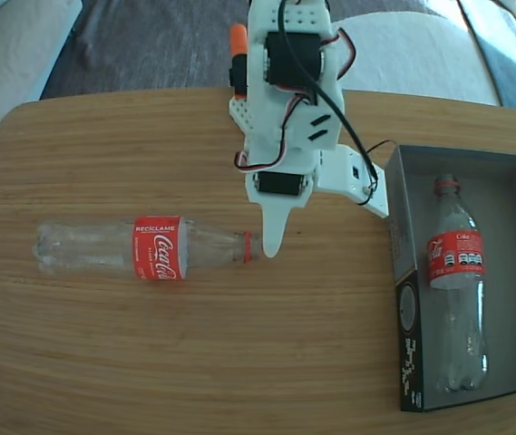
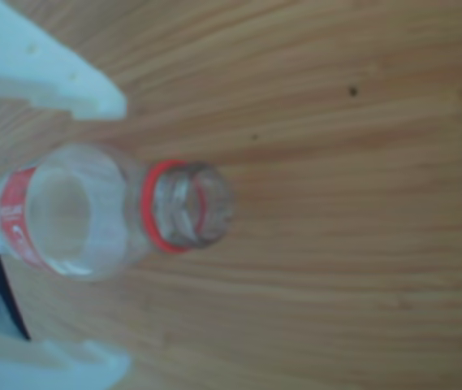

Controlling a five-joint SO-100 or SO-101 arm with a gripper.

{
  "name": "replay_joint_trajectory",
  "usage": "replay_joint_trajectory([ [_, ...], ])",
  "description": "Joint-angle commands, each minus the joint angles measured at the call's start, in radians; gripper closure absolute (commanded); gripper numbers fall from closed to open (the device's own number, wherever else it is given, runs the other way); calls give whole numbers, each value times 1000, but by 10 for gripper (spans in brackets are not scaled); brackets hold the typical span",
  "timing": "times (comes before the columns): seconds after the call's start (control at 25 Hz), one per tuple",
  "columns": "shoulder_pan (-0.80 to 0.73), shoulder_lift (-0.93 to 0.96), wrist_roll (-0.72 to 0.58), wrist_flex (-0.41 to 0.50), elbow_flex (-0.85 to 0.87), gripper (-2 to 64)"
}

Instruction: Grasp the bottles and put them in the box.

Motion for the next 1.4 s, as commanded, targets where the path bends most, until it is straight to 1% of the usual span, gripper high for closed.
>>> replay_joint_trajectory([
  [0.0,6,38,-35,-23,15,269],
  [0.2,8,38,-101,-69,51,267],
  [0.36,55,38,-176,-115,80,267],
  [0.8,175,20,-310,-115,101,267],
  [0.88,173,25,-316,-123,112,267],
  [1.08,170,18,-316,-186,110,266],
  [1.2,173,17,-328,-193,112,263],
  [1.36,175,18,-365,-206,140,193],
])
